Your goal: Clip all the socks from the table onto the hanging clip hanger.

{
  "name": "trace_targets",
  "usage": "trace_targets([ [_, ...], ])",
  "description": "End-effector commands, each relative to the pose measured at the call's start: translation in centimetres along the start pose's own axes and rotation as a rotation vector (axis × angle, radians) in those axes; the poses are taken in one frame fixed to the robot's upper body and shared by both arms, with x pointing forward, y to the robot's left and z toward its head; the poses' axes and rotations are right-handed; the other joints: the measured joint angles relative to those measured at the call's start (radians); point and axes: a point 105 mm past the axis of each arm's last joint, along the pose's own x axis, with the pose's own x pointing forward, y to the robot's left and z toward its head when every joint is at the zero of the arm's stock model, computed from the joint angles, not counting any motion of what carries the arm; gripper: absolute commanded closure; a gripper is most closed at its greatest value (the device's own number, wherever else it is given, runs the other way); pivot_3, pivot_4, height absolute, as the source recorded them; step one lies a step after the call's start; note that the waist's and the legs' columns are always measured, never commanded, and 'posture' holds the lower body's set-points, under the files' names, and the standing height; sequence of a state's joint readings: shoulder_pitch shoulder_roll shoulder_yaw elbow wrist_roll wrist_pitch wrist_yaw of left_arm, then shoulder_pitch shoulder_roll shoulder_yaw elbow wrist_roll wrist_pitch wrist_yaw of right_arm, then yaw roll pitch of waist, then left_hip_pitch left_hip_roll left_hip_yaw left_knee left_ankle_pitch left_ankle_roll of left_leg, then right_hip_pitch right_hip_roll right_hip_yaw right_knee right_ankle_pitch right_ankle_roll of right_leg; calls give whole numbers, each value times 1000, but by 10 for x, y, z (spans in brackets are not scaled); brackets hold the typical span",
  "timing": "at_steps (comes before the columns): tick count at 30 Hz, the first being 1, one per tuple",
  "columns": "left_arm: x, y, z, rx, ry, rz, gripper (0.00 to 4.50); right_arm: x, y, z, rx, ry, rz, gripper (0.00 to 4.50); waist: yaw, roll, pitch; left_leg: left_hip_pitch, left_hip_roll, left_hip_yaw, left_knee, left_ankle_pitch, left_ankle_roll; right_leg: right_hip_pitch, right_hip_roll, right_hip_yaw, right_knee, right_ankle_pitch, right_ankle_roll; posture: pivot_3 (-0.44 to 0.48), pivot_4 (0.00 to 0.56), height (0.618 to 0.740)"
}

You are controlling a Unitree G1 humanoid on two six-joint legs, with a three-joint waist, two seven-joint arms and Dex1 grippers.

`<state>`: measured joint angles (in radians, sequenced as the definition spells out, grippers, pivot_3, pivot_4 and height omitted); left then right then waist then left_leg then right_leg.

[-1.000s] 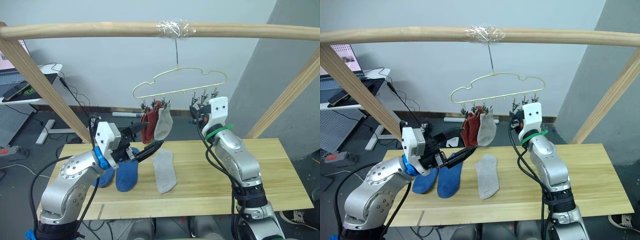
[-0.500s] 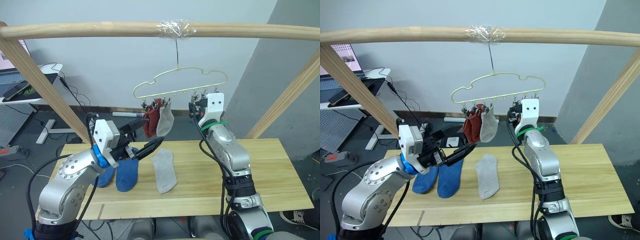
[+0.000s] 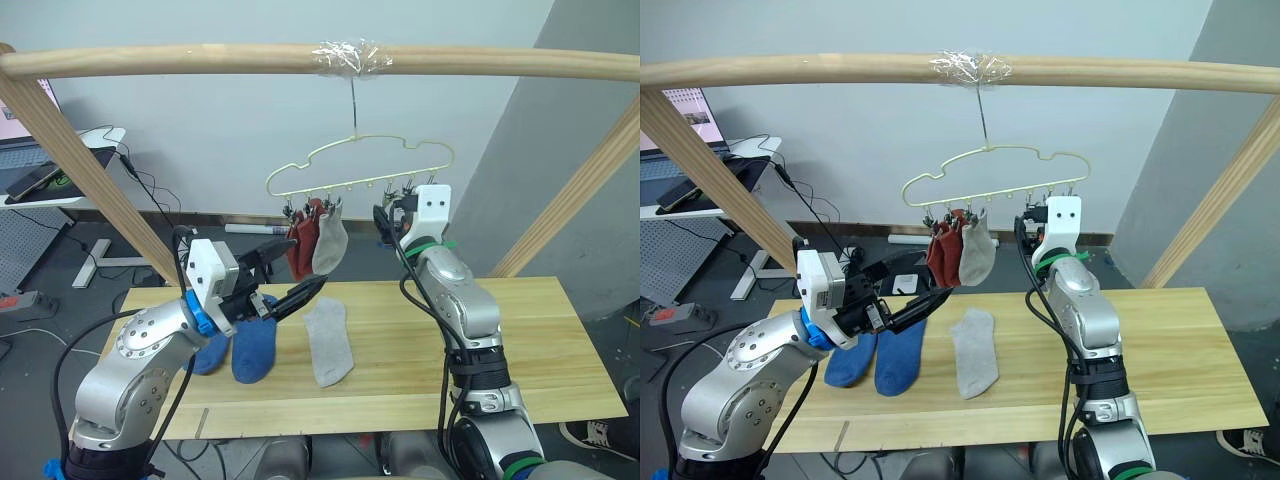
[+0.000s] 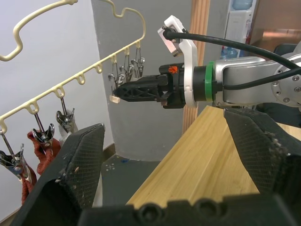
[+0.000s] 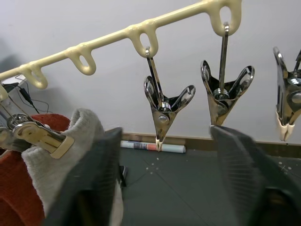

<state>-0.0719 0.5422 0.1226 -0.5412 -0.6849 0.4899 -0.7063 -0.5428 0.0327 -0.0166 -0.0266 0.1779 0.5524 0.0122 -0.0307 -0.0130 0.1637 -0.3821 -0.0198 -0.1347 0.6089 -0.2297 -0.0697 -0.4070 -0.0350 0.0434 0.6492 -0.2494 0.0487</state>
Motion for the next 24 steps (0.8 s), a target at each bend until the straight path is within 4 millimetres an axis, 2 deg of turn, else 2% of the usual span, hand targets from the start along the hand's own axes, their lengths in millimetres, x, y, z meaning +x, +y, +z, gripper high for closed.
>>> trace_targets([
  [1, 0, 0, 11, 30, -34, -2, 0, 4, 6, 20, 5, -70, 10, 1057, 0, 0, 0, 0, 0, 0, 0, 0, 0, 0, 0, 0, 0, 0, 0, 85, 126, 740],
  [13, 2, 0, 12, 35, -40, -1, 0, 16, 12, 31, 16, -111, 30, 1057, 0, 0, 0, 0, 0, 0, 0, 0, 0, 0, 0, 0, 0, 0, 0, 91, 130, 740],
  [24, 4, -2, 13, 28, -44, -2, 0, 19, 21, 31, 41, -115, 56, 1057, 0, 0, 0, 0, 0, 0, 0, 0, 0, 0, 0, 0, 1, 0, 0, 96, 133, 740],
])
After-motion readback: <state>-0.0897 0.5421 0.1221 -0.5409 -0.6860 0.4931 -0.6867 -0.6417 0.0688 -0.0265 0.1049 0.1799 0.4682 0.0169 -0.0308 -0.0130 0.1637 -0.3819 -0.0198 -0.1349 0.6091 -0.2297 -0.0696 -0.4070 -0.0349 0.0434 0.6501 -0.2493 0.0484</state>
